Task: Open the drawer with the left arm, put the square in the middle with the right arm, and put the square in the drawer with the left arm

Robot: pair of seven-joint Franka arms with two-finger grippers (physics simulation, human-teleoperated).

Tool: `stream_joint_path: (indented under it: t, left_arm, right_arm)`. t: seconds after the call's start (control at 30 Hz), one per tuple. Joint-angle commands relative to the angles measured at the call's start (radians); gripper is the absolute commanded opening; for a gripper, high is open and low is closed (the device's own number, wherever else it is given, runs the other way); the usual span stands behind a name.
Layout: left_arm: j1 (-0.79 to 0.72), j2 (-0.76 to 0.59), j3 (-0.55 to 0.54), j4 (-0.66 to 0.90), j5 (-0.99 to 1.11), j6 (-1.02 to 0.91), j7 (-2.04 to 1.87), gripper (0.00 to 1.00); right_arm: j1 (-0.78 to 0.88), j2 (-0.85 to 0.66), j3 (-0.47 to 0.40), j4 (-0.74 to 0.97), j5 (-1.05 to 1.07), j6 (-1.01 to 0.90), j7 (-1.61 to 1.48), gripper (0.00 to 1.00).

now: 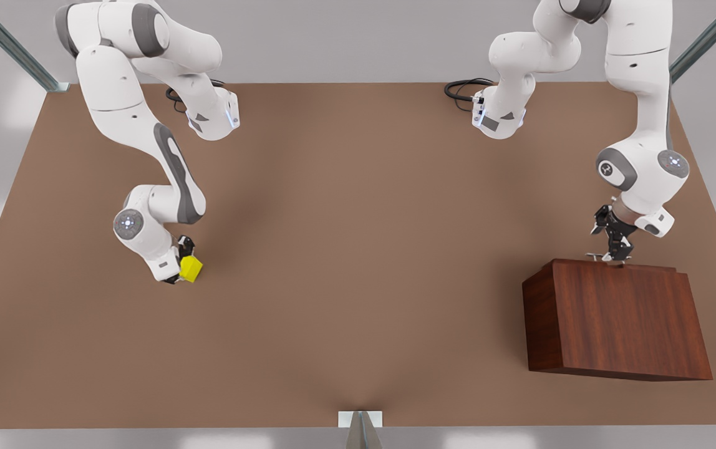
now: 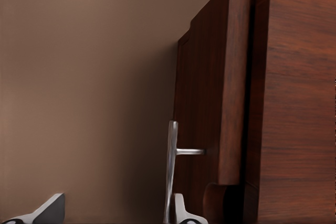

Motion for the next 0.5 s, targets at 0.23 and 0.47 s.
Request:
stream_joint_path:
  t: [0.23, 0.47]
  left_arm:
    - [0.004, -0.023, 0.014, -0.016, 0.003, -0.018, 0.002, 1.00]
    - [0.004, -0.053, 0.040, -0.043, 0.004, -0.043, 0.004, 1.00]
  right_arm:
    - [0.181, -0.083, 0.166, 0.072, -0.002, -0.138, 0.592, 0.67]
    - [0.585, 0.268, 0.156, 0.603, 0.004, -0.179, 1.181, 0.67]
